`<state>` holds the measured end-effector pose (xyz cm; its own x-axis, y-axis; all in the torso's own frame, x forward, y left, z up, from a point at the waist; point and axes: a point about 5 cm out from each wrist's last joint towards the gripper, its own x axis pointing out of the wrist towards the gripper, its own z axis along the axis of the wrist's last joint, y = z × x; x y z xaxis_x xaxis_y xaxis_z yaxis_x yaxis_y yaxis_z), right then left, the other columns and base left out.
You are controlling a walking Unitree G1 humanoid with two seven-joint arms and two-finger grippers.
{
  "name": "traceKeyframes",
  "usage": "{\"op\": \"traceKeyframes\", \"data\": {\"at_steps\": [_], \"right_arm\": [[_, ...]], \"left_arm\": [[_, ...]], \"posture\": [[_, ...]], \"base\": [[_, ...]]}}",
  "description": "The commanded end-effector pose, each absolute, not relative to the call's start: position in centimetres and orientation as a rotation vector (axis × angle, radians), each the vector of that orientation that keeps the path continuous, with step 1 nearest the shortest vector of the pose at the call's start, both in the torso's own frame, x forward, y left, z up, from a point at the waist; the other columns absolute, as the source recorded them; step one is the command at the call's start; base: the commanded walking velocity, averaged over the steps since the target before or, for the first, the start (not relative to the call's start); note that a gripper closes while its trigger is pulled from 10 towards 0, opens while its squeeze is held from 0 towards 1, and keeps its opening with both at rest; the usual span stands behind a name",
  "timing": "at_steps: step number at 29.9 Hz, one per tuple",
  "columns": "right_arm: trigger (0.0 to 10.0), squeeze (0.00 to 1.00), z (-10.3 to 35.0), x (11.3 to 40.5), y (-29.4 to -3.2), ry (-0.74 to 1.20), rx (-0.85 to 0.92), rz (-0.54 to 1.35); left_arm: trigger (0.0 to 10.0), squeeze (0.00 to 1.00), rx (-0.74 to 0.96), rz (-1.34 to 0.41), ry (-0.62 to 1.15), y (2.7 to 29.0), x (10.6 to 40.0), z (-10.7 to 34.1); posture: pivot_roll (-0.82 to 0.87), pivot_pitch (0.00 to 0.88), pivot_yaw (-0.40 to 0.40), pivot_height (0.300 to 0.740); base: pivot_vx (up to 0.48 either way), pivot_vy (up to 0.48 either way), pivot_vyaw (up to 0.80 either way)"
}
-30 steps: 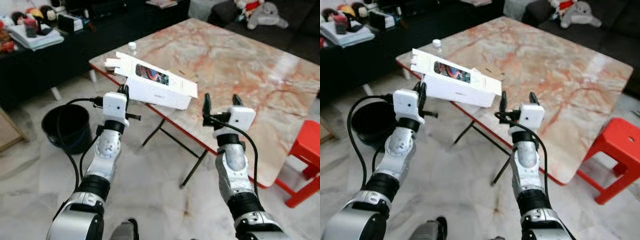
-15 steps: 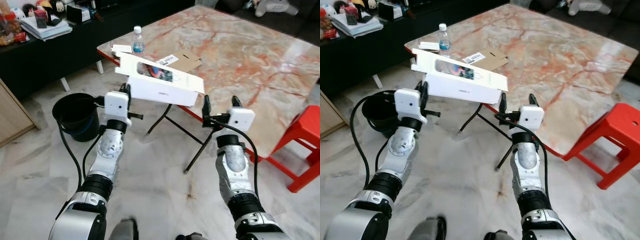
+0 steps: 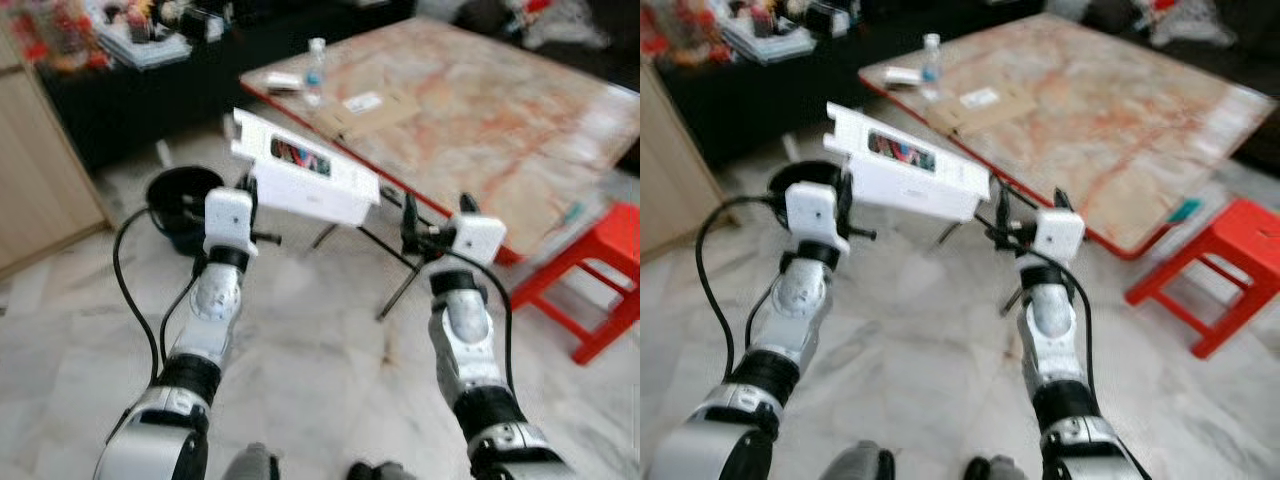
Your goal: Picking trash to rubbish bin
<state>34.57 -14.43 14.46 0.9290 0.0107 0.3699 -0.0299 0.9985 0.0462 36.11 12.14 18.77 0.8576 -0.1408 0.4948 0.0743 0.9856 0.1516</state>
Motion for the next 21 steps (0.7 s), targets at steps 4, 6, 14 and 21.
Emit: {"op": "traceKeyframes", "data": {"at_steps": [4, 6, 14, 21], "right_arm": [[10.0, 0.00, 13.2, 34.5, -15.0, -0.317, 0.067, 0.011], [10.0, 0.00, 12.3, 34.5, -15.2, -0.264, 0.087, 0.011], [10.0, 0.00, 5.8, 32.6, -16.5, 0.063, 0.119, 0.030], [10.0, 0.00, 0.3, 29.0, -17.7, 0.346, 0.083, 0.023]], "left_arm": [[10.0, 0.00, 0.142, -0.151, -0.430, 12.6, 36.2, 17.0], [10.0, 0.00, 0.138, -0.173, -0.373, 13.1, 36.2, 16.0], [10.0, 0.00, 0.135, -0.192, -0.053, 16.0, 34.7, 9.4], [10.0, 0.00, 0.163, -0.189, 0.222, 18.0, 32.1, 4.2]], "posture": [[0.14, 0.144, -0.080, 0.740], [0.14, 0.145, -0.081, 0.740], [0.14, 0.148, -0.082, 0.740], [0.14, 0.146, -0.089, 0.740]], "base": [[0.000, 0.000, 0.00], [0.000, 0.000, 0.00], [0.000, 0.000, 0.00], [0.000, 0.000, 0.00]]}}
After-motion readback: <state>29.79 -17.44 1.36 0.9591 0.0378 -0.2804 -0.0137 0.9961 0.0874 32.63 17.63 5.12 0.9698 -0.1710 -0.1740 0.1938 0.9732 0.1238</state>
